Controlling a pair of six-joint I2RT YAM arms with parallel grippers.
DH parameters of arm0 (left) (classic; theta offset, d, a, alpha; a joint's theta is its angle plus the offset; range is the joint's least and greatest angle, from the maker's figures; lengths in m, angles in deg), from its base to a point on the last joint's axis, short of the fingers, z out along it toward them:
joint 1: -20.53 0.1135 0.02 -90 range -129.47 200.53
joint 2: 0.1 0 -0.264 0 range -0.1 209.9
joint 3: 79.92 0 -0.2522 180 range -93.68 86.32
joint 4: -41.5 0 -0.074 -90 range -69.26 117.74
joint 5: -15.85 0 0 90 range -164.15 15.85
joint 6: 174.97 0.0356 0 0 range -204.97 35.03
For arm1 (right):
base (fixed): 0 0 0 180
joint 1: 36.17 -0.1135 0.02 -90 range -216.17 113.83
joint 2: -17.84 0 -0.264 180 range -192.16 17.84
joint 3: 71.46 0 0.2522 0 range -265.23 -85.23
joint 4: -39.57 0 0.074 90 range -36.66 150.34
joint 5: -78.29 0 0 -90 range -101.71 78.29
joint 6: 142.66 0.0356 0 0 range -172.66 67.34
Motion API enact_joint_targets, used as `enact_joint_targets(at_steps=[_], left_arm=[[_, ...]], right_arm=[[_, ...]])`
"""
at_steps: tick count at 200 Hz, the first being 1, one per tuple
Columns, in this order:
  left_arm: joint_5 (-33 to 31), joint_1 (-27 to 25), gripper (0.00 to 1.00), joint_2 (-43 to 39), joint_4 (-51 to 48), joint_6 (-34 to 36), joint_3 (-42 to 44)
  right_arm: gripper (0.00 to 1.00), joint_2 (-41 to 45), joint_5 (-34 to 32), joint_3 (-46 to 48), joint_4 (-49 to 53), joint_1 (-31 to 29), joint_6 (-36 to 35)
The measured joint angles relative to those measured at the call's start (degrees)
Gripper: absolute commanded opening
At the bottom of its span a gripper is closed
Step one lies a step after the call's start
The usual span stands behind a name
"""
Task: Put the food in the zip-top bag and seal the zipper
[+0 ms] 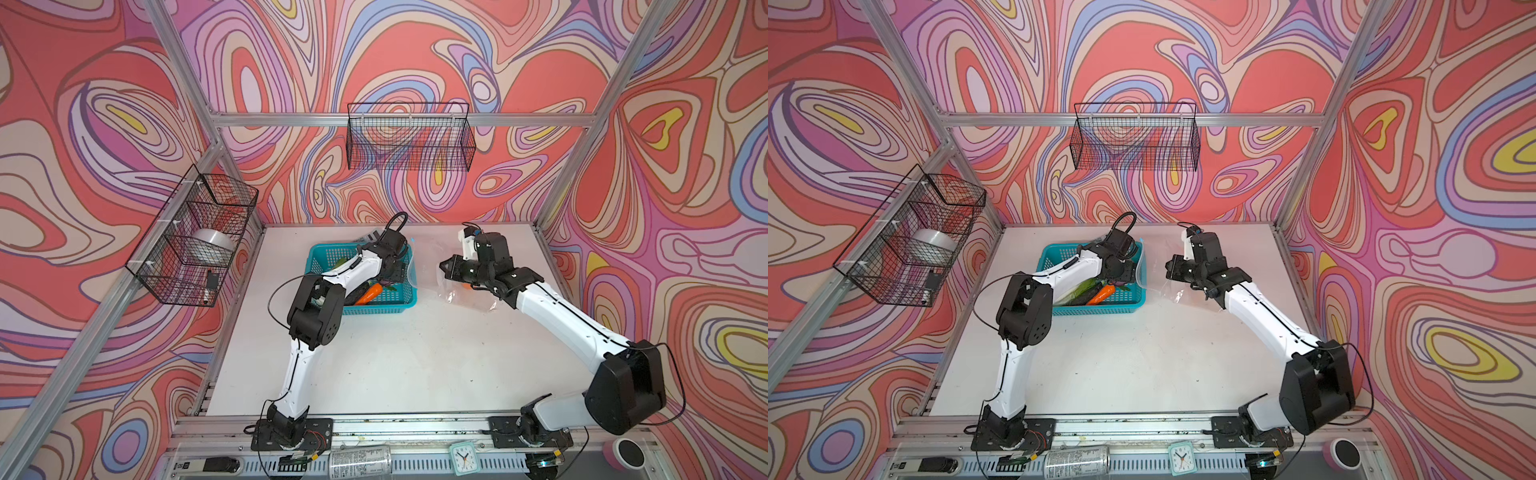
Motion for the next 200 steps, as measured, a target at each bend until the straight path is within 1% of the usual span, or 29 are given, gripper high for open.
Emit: enact_joint_targets(at_steps=[15, 22, 55, 97, 106, 124, 136, 171, 200], left_arm=[[0.5, 0.0, 0.56, -0.6, 0.4, -0.2, 1.3], [0.5, 0.0, 0.54, -1.1, 0.4, -0.2, 1.9], [0.5, 0.0, 0.54, -5.1, 0.4, -0.4, 4.3], [0.4, 0.0, 0.56, -12.4, 0.6, -0.4, 6.3], [0.4, 0.0, 0.58, -13.7, 0.9, -0.4, 6.8], [0.8, 0.0, 0.65, -16.5, 2.4, -0.5, 8.3], [1.6, 0.0, 0.65, -17.9, 3.6, -0.8, 9.4], [2.8, 0.0, 0.65, -17.3, 5.8, -1.5, 10.2], [0.7, 0.4, 0.66, -12.5, 6.1, -1.4, 7.6]], right_arm=[[0.00, 0.0, 0.0, 0.0, 0.0, 0.0, 0.0], [0.00, 0.0, 0.0, 0.0, 0.0, 0.0, 0.0], [0.00, 0.0, 0.0, 0.0, 0.0, 0.0, 0.0], [0.00, 0.0, 0.0, 0.1, 0.0, 0.0, 0.0], [0.00, 0.0, 0.0, 0.1, 0.0, 0.0, 0.0], [0.00, 0.0, 0.0, 0.1, 0.0, 0.0, 0.0], [0.00, 0.0, 0.0, 0.1, 0.0, 0.0, 0.0], [0.00, 0.0, 0.0, 0.1, 0.0, 0.0, 0.1], [0.00, 0.3, 0.0, 0.6, 0.0, 0.0, 0.1]])
